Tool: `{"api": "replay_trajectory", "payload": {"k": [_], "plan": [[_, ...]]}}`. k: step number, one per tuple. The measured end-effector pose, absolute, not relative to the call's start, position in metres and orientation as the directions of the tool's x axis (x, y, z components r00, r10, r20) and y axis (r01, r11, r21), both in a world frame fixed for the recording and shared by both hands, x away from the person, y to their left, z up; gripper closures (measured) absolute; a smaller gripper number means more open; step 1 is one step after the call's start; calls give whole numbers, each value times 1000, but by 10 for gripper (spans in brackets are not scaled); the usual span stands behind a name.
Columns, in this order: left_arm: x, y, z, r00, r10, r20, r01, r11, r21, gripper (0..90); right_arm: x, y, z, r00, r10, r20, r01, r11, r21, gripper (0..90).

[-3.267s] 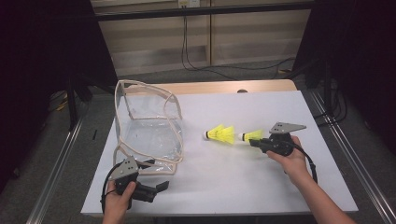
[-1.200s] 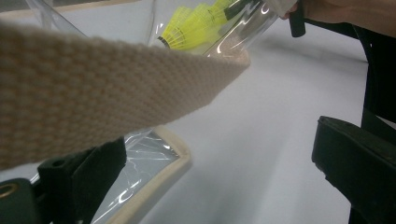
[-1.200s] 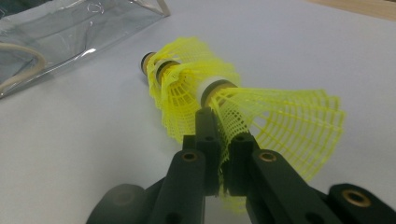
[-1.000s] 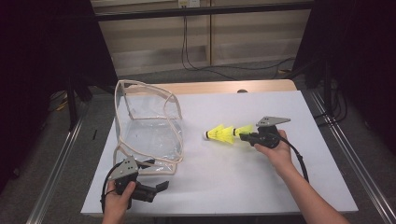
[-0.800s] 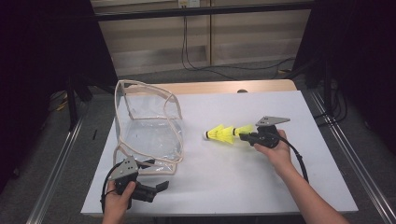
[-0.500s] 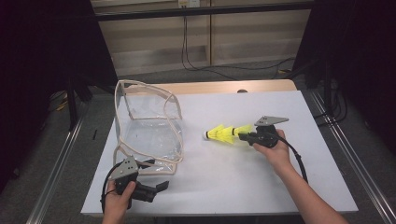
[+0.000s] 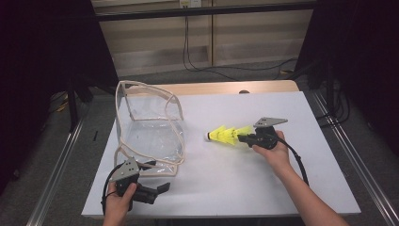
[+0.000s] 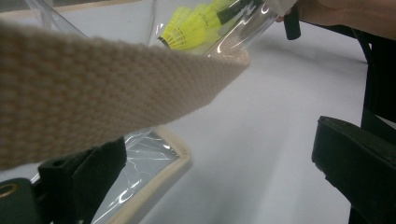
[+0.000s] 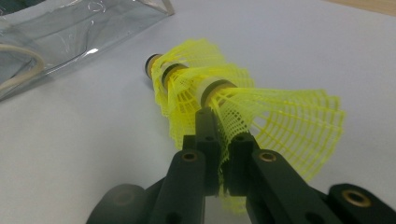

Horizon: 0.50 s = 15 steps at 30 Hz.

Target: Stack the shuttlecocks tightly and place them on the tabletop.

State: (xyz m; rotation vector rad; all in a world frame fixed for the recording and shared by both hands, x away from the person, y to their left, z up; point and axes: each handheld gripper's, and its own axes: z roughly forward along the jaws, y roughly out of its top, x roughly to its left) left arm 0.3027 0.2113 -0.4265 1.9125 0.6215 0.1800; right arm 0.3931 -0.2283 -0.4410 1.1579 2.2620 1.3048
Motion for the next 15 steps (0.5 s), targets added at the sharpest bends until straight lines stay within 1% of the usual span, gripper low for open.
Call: {"api": "replay_trajectory", "payload": {"k": [15], "plan": [[303, 211, -427, 853, 498, -157, 338, -296, 893, 31, 395, -225, -441, -642, 754, 140, 498, 272, 824, 872]]}}
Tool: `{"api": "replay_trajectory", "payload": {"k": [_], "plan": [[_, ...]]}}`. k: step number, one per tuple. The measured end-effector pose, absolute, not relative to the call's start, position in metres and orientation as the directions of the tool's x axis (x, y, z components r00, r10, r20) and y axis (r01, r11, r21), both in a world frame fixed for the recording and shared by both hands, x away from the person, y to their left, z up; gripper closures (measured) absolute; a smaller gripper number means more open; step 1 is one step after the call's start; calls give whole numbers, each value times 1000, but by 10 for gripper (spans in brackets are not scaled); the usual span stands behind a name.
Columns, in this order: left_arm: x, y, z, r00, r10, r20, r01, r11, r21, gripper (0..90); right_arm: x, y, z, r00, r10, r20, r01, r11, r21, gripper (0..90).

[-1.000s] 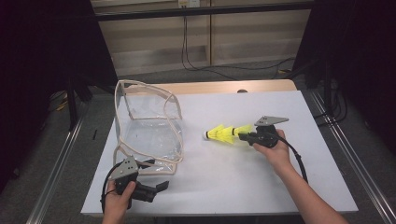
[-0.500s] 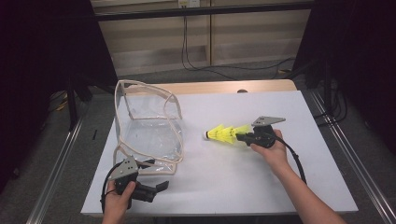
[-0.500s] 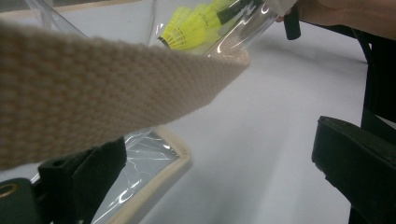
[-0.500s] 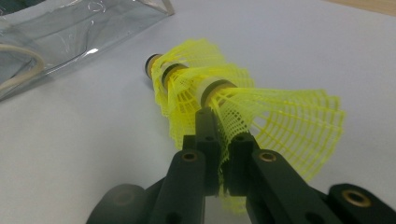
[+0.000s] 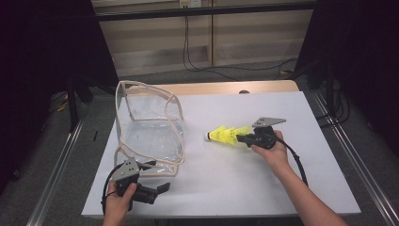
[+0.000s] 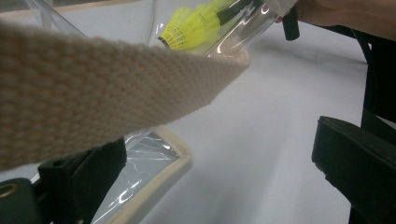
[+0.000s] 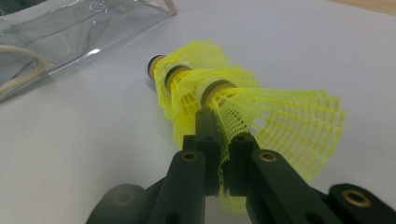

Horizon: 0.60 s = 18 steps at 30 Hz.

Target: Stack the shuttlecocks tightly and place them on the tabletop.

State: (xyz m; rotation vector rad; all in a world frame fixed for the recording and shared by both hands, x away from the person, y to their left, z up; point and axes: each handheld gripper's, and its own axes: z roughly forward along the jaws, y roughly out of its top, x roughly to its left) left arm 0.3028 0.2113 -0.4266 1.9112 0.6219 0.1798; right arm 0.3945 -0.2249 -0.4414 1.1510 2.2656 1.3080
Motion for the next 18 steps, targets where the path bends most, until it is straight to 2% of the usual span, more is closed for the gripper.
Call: {"api": "replay_trajectory", "payload": {"k": [18], "plan": [[303, 211, -427, 853, 498, -158, 338, -295, 894, 30, 396, -223, -442, -640, 755, 143, 502, 270, 821, 871]]}}
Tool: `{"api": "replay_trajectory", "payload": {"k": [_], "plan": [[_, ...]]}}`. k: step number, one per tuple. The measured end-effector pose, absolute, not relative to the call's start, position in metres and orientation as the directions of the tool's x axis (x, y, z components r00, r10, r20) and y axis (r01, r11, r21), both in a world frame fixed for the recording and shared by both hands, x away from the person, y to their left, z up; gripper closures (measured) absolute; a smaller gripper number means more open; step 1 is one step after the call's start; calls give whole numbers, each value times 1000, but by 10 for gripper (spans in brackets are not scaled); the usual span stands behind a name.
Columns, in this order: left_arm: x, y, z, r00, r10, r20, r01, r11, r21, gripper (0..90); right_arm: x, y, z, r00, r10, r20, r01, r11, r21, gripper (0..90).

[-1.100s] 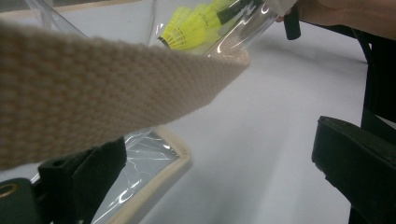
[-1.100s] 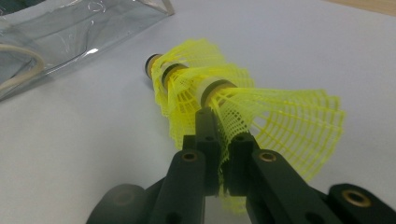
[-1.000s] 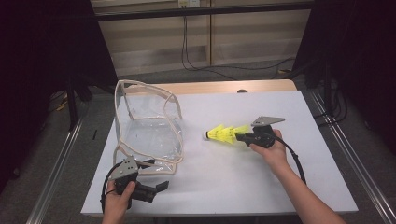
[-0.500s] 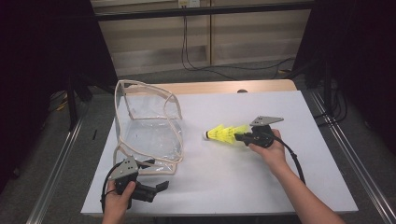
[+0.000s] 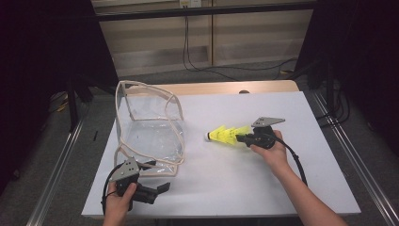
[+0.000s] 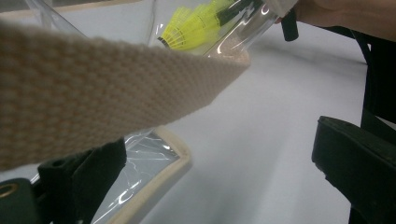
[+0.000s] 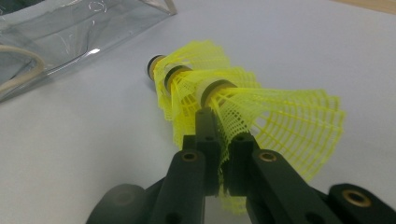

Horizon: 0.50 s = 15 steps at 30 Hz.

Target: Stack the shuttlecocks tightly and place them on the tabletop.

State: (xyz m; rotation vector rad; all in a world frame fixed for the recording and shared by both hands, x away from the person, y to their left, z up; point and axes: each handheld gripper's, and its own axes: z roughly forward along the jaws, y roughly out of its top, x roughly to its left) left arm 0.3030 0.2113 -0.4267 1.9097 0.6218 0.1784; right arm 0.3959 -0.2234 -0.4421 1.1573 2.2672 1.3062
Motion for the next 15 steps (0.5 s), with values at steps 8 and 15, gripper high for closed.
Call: {"api": "replay_trajectory", "payload": {"k": [8, 15], "plan": [[303, 211, -427, 853, 497, -159, 338, -293, 895, 30, 397, -221, -442, -643, 752, 145, 504, 273, 820, 871], [303, 211, -427, 853, 497, -159, 338, -292, 895, 30, 397, -219, -443, -645, 750, 148, 506, 273, 818, 870]]}}
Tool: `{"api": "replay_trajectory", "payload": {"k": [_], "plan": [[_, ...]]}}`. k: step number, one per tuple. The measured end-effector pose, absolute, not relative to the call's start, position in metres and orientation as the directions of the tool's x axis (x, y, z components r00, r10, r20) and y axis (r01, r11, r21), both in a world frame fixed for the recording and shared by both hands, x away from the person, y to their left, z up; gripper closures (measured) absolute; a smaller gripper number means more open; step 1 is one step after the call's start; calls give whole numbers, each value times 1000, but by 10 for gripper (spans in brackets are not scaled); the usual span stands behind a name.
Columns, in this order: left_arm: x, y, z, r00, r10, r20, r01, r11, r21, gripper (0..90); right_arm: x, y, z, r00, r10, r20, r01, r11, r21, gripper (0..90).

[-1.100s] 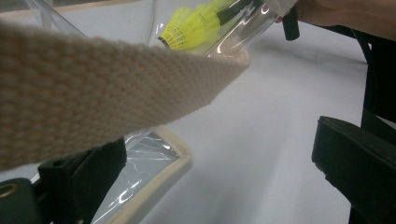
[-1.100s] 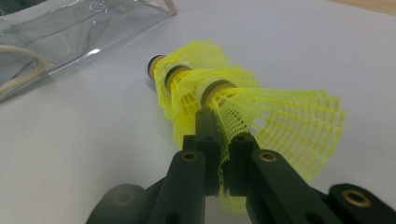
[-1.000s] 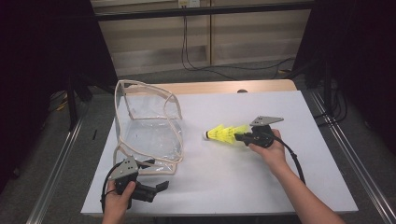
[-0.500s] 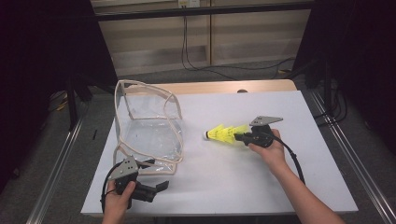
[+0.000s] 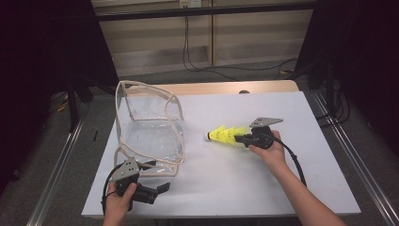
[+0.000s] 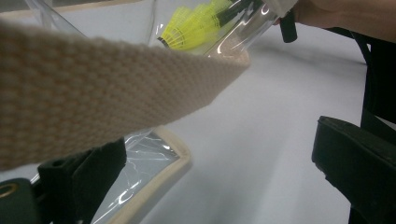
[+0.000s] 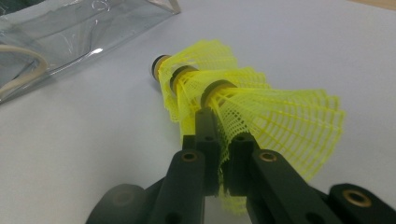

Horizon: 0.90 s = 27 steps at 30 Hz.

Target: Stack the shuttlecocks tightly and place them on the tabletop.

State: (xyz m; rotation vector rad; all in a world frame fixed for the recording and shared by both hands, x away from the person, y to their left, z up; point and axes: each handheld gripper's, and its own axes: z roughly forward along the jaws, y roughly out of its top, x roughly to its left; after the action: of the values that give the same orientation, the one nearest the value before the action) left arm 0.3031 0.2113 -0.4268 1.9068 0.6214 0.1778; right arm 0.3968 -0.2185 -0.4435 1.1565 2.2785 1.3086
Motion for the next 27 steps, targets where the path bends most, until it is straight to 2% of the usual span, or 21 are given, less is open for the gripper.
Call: {"api": "replay_trajectory", "payload": {"k": [27], "plan": [[303, 211, -427, 854, 496, -159, 338, -296, 893, 30, 397, -211, -447, -656, 740, 148, 507, 286, 813, 867]]}}
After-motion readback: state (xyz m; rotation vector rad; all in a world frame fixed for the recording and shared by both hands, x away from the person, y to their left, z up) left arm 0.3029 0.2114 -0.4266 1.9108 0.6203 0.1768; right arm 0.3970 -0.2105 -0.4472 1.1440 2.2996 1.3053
